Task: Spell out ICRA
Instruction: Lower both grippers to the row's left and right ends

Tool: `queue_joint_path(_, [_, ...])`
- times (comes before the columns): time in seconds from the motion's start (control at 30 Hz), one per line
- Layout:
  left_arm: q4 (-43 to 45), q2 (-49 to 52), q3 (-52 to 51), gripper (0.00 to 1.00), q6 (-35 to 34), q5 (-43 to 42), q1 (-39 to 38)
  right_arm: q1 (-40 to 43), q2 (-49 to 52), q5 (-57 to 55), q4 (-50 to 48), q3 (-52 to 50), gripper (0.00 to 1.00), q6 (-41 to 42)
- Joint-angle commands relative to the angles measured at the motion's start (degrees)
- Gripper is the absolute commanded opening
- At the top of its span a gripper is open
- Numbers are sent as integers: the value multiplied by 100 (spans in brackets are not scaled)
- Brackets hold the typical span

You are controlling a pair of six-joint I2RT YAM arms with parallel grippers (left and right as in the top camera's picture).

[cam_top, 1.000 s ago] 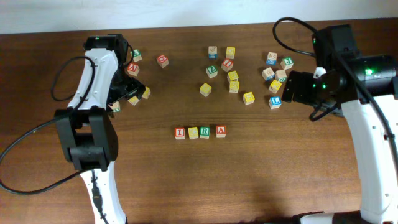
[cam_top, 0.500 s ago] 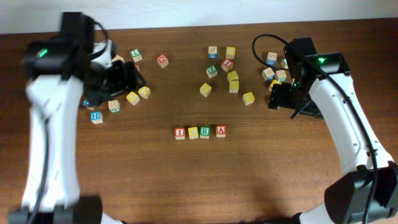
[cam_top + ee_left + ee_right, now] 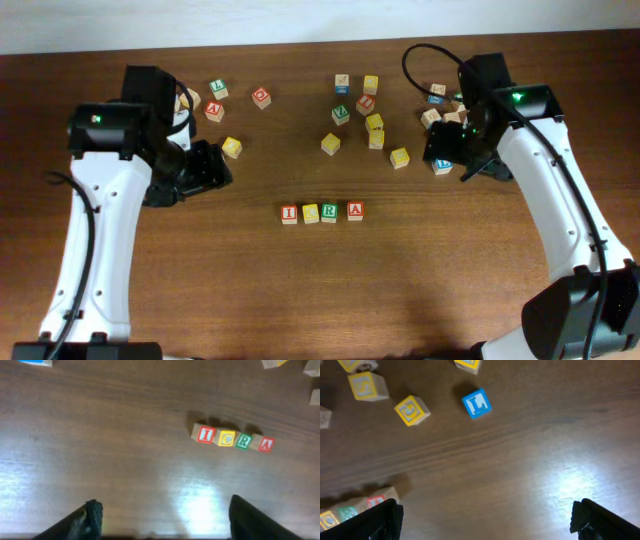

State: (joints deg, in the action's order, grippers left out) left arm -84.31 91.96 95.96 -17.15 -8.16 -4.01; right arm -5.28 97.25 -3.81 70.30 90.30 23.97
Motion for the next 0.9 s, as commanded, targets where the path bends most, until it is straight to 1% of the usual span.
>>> queue_joint_path(0.0, [367,-4,-647,42,-13,-101,-140,42,-2,236,-175,-243,84,7])
queue_joint_path(0.03, [758,-4,-990,17,-28,-103,-234,42,0,258,-258,-376,60,7])
queue_joint_path(0.07, [1248,-4,-1392,11,-262,-98,-326,42,0,417,-365,-560,45,7])
queue_joint_path(0.13, [2205,-4,-2074,2,-538,-98,-444,42,0,890,-715,-1091,27,4])
queue_joint_path(0.17, [2465,-4,-2269,0,-538,-96,-448,42,0,1099,-955,-1384,19,4])
queue_joint_path(0.2, [2653,-4,-2411,0,-538,-83,-446,37,0,1235,-1145,-1593,15,2])
queue_joint_path(0.23, [2892,-2,-2566,0,-538,-15,-446,20,0,1370,-1399,-1847,8,2])
queue_joint_path(0.27, [3145,7,-2708,0,-566,101,-448,-15,0,1414,-1615,-2048,4,7])
queue_joint_path(0.33, [3622,11,-3034,0,-732,90,-466,-157,0,1591,-2000,-2345,4,7])
queue_joint_path(0.43, [4030,17,-3364,0,-754,48,-577,-597,0,1696,-2474,-2544,4,7])
queue_joint_path(0.5, [4201,24,-3423,0,-769,55,-686,-914,0,1543,-2846,-2656,4,42])
queue_joint_path(0.57, [4323,72,-3423,0,-769,57,-841,-1167,24,1019,-2990,-2710,4,400])
queue_joint_path(0.67, [4352,284,-3423,0,-769,254,-975,-1235,138,1073,-3095,-2710,4,529])
queue_joint_path(0.77, [4433,531,-3423,0,-772,245,-988,-1235,376,1117,-3143,-2710,4,529])
queue_joint_path(0.87, [4489,785,-3423,0,-769,236,-988,-1235,721,1657,-3375,-2710,4,527])
